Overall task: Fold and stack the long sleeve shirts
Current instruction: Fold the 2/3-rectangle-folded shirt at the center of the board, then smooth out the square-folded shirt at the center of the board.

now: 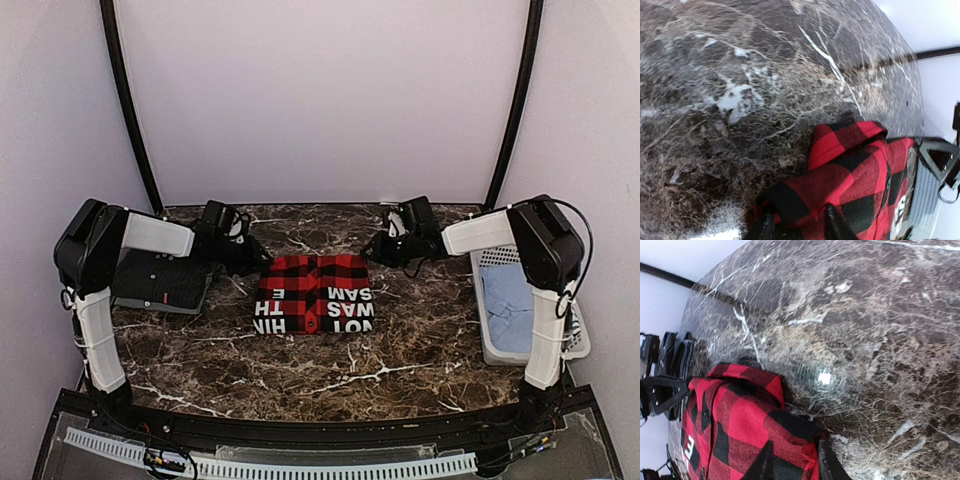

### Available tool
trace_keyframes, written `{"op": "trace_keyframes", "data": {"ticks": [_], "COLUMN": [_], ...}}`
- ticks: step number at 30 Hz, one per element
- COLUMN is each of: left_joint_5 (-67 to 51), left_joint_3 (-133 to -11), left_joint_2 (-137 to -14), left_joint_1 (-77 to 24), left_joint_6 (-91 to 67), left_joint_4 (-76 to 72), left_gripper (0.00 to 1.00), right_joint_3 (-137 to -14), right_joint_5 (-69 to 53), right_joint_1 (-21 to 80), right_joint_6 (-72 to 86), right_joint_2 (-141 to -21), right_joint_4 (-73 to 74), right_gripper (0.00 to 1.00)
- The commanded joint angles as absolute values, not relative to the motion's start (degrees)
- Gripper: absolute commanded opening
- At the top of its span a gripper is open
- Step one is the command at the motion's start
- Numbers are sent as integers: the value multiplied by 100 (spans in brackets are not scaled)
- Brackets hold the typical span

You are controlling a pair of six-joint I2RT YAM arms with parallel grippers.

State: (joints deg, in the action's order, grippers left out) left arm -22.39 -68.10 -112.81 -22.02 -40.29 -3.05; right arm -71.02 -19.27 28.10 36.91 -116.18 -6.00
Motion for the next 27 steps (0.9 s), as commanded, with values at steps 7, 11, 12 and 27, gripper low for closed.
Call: {"op": "trace_keyframes", "data": {"ticks": [7, 11, 12, 27], "left_joint_5": [-1301, -1294, -1346, -2139], "left_joint_3": [-7010, -6728, -6665, -7891], "left_joint_2": [-10183, -9764, -9707, -11602], "left_joint_1": [-2133, -2388, -2504, -3347], "left_joint_6": [-3573, -3562, -3602, -3683], "left_joint_4": [529, 565, 555, 99], "left_gripper": [61, 54, 51, 26], "right_joint_3": [-7636, -7683, -7725, -8804], "right_joint_5": [-1388, -1519, -1562, -2386], "right_joint_1": [2908, 3277, 3365, 3654], "right_joint_6": [3058, 2993, 2974, 2894], "right_joint_2": [-10873, -10838, -10874, -12585], "right_joint_4": [304, 340, 336, 166], "right_gripper": [47, 37, 34, 21]}}
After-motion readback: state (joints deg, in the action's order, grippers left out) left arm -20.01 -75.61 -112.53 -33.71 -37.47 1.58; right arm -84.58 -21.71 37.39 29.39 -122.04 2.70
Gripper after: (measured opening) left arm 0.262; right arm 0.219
